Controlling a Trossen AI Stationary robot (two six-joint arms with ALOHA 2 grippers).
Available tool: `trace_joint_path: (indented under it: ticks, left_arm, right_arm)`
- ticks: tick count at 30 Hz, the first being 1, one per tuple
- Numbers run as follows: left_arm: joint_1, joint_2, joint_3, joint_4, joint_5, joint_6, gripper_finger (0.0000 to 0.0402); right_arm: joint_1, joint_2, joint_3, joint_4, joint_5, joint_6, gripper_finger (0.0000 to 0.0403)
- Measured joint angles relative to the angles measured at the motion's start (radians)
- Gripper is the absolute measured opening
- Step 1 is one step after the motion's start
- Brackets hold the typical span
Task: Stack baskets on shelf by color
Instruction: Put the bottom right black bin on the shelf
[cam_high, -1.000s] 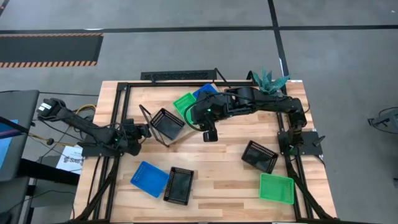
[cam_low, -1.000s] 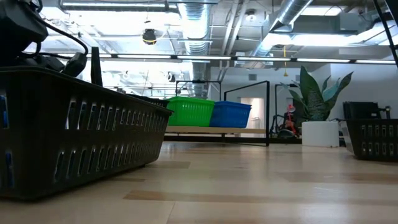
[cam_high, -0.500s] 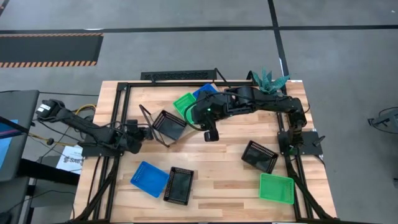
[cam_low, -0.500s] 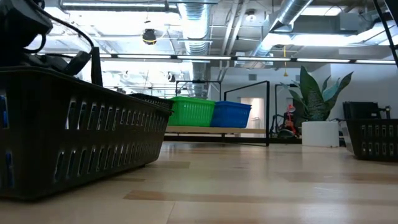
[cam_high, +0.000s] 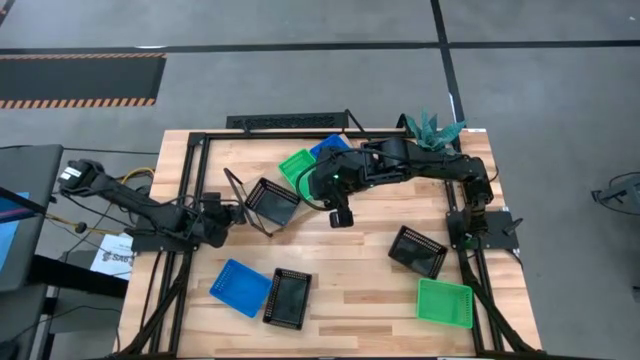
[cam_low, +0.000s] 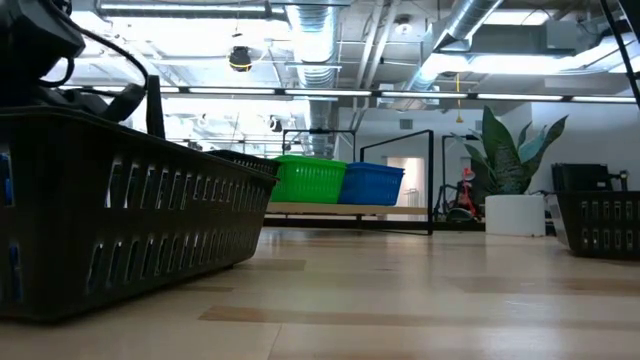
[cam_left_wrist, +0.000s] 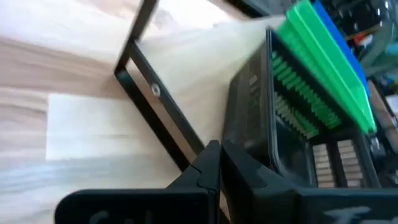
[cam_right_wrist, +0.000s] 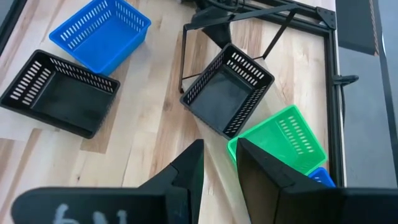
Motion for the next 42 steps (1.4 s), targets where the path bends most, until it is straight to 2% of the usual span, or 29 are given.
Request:
trace_joint_path:
  ticks: [11,15,21,23,25,30,37,42]
  left_arm:
    - [0.137,0.000,0.000,-0.013,-0.013,0.060,0.0000]
    - [0.153,-0.001,0.000,-0.011,0.095,0.059,0.0000]
    - [0.111,-0.001,0.000,0.017,0.363,0.051,0.0000]
    - [0.087,-0.001,0.000,0.033,0.397,0.052,0.0000]
    - [0.065,-0.001,0.000,0.048,0.362,0.070,0.0000]
    - [0.045,-0.001,0.001,0.107,0.182,0.134,0.0000]
    - [0.045,-0.001,0.001,0.061,0.090,0.139,0.0000]
    - [0.045,-0.001,0.001,0.026,-0.014,0.100,0.0000]
  right_arm:
    - [-0.020,0.000,0.000,0.006,0.000,0.000,0.0116]
    - [-0.026,0.000,0.000,0.003,0.000,0.000,0.0116]
    - [-0.027,0.000,0.000,0.001,0.000,0.000,0.0116]
    - [-0.027,0.000,0.000,0.001,0.000,0.000,0.0116]
    - [-0.027,0.000,0.000,0.001,0.000,0.000,0.0116]
    - [-0.027,0.000,0.000,0.001,0.000,0.017,0.0116]
    - [-0.024,0.000,0.000,0.001,0.000,0.027,0.0116]
    - [-0.025,0.000,0.000,0.010,0.000,0.027,0.0116]
